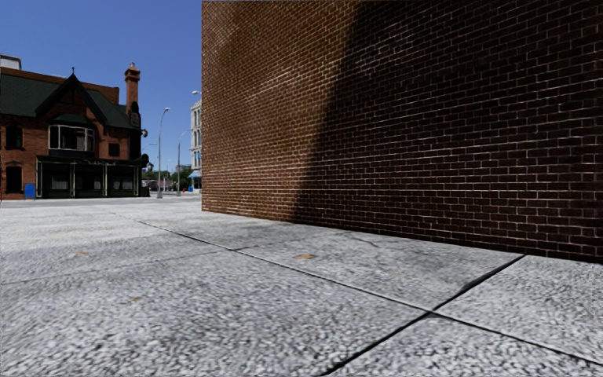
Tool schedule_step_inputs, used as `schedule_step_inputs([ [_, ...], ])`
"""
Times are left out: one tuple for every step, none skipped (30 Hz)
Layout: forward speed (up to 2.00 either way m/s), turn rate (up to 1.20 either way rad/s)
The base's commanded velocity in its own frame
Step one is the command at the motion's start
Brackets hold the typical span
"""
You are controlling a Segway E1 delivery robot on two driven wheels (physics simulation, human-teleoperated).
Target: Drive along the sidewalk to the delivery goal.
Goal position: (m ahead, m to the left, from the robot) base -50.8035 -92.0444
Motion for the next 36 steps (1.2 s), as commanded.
schedule_step_inputs([
  [1.24, -0.78],
  [1.24, -0.78],
  [1.24, -0.78],
  [1.24, -0.78],
  [1.24, -0.78],
  [1.24, -0.78],
  [1.24, -0.78],
  [1.24, -0.78],
  [1.24, -0.78],
  [1.24, -0.78],
  [1.25, -0.78],
  [1.25, -0.78],
  [1.25, -0.78],
  [1.25, -0.78],
  [1.25, -0.78],
  [1.25, -0.78],
  [1.25, -0.78],
  [1.26, -0.78],
  [1.27, -0.78],
  [1.27, -0.78],
  [1.28, -0.78],
  [1.28, -0.78],
  [1.29, -0.78],
  [1.3, -0.78],
  [1.31, -0.78],
  [1.31, -0.78],
  [1.31, -0.78],
  [1.32, -0.78],
  [1.32, -0.78],
  [1.32, -0.78],
  [1.32, -0.78],
  [1.32, -0.78],
  [1.33, -0.78],
  [1.33, -0.78],
  [1.33, -0.78],
  [1.33, -0.78],
])
